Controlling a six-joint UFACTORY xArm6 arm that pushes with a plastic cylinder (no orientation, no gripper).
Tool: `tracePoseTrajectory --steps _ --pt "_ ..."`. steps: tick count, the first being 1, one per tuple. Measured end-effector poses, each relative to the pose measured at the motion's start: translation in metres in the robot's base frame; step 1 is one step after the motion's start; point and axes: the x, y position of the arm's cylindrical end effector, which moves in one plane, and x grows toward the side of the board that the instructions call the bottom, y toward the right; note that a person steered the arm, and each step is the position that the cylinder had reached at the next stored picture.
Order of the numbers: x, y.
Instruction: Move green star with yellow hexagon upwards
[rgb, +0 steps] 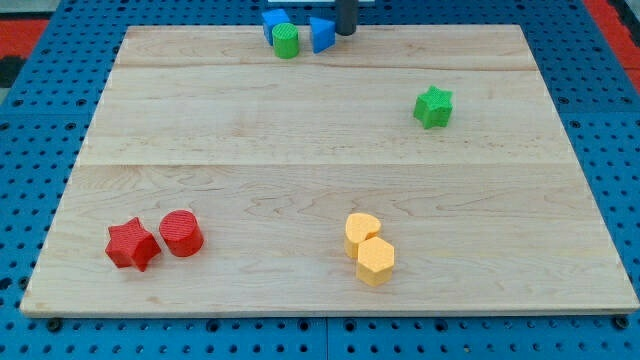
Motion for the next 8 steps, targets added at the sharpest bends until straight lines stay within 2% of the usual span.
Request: tracePoseTrajectory --steps 1,2,3,4,5,6,7,8 --pt "0.011 0.048" --pt "0.063 0.092" --pt "0.133 0.087" --pt "0.177 0.084" --pt "0.177 0.105" --pt "0.214 0.101" --pt "0.222 0.117" --pt "0.179 0.139"
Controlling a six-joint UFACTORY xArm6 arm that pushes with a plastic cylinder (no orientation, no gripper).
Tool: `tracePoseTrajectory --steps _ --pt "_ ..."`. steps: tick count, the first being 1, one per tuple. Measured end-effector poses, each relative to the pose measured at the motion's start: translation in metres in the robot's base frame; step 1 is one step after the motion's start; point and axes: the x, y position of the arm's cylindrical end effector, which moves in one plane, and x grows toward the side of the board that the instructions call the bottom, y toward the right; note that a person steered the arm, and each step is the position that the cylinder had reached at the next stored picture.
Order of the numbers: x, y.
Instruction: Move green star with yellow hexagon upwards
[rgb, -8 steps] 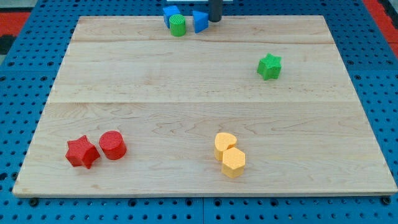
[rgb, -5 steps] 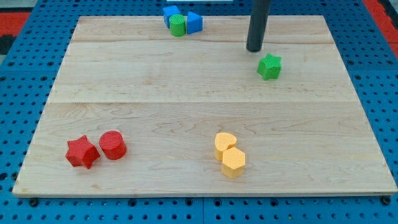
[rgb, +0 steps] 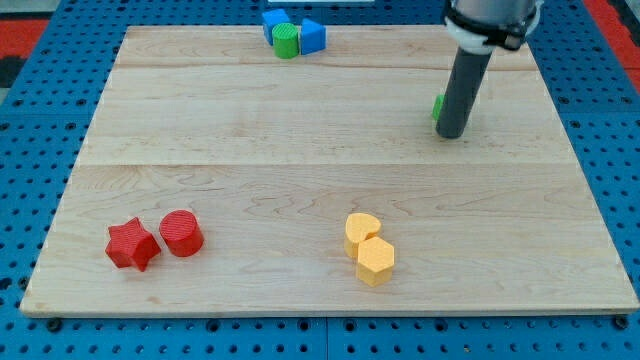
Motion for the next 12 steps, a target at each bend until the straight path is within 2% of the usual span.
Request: tracePoseTrajectory --steps 1,4,5,6,8,9,10,11,12 --pt "-0.046 0.019" --pt "-0.11 0.008" --pt "-0.083 0.01" --pt "-0.003 0.011" --pt "0.187 0.014" --pt "0.239 -0.016" --pt "0.237 -0.082" --pt "0.204 -0.146" --pt "0.161 -0.165"
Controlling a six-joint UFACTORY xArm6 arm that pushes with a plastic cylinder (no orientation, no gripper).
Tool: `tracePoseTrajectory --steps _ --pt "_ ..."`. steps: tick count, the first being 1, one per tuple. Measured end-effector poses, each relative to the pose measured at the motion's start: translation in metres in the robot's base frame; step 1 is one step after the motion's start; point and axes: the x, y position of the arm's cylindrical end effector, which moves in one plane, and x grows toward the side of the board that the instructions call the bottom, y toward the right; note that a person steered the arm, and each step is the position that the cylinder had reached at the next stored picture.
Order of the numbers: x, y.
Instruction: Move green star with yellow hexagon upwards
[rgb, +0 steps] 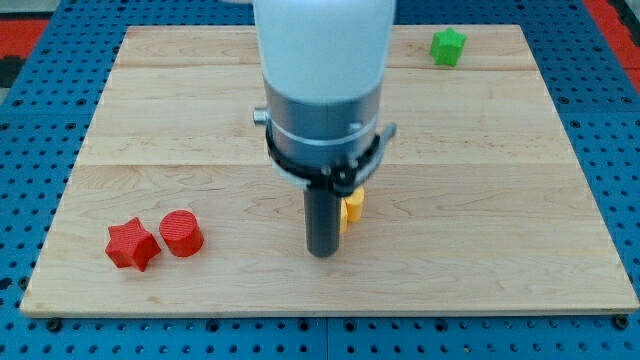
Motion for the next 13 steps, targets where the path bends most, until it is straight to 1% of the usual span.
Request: tracePoseTrajectory --steps 1,2,3,4,5,6,7,8,9,11,12,13 --pt "-0.048 0.0" --pt "-0.084 0.008" --pt "-0.097 0.028" --pt "-0.157 -0.014" --pt "-0.173 -0.023" --pt "-0.156 -0.045" --pt "-0.189 -0.098" --pt "-0.196 -0.08" --pt "-0.204 -0.02" --pt "-0.254 0.103" --pt "-0.233 0.1" --pt "-0.195 0.123"
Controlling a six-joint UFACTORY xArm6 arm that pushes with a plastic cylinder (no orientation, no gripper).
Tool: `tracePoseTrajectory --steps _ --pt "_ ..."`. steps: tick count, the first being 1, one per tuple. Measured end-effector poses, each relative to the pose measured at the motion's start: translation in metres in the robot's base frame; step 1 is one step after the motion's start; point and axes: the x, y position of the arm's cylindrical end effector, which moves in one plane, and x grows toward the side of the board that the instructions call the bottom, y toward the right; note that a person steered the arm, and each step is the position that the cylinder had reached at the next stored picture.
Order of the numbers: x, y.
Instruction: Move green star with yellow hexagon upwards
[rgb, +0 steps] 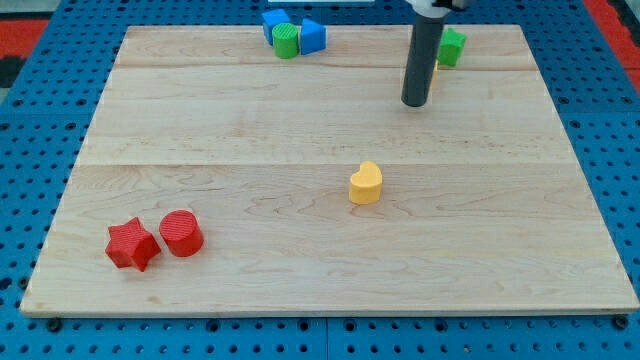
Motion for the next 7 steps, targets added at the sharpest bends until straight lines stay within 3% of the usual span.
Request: tracePoseTrajectory --steps 2,3,6,7 --pt "-0.06 -0.029" --pt "-0.067 -0.011" --pt "-0.022 -0.016" --pt "-0.02 0.026"
